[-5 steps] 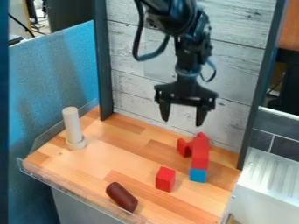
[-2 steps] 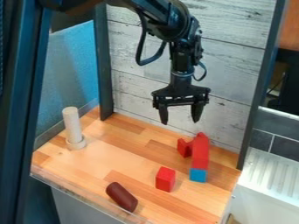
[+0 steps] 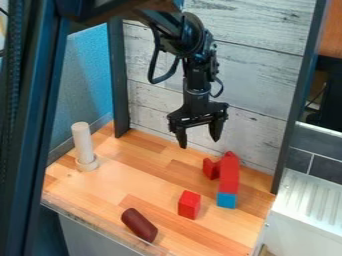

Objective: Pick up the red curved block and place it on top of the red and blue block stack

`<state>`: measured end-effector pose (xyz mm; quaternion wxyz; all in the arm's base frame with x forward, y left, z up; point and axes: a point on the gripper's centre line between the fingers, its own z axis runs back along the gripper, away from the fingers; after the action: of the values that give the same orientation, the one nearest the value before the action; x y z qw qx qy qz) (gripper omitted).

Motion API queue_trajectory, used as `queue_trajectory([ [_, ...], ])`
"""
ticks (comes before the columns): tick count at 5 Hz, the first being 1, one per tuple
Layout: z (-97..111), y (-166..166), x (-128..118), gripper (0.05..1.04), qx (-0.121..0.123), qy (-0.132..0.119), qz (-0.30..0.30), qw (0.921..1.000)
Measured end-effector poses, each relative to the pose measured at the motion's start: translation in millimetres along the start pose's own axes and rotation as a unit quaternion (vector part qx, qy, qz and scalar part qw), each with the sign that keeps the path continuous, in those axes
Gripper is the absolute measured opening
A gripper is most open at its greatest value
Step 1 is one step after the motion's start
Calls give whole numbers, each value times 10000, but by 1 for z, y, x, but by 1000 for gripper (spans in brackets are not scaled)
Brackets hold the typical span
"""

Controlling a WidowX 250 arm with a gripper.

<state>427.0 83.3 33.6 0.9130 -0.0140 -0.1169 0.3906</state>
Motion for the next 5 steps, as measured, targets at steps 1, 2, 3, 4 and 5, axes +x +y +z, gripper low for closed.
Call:
queue_trajectory([
  [1, -10, -1, 3, 1000, 34, 32, 155, 9999],
  [2, -21, -4, 8, 1000, -65, 252, 385, 9989],
  [3, -35, -2, 13, 1000, -182, 502, 488, 9974],
  [4, -46, -2, 9, 1000, -217, 661, 425, 9967],
  [5, -56, -4, 5, 1000, -197, 860, 384, 9954],
])
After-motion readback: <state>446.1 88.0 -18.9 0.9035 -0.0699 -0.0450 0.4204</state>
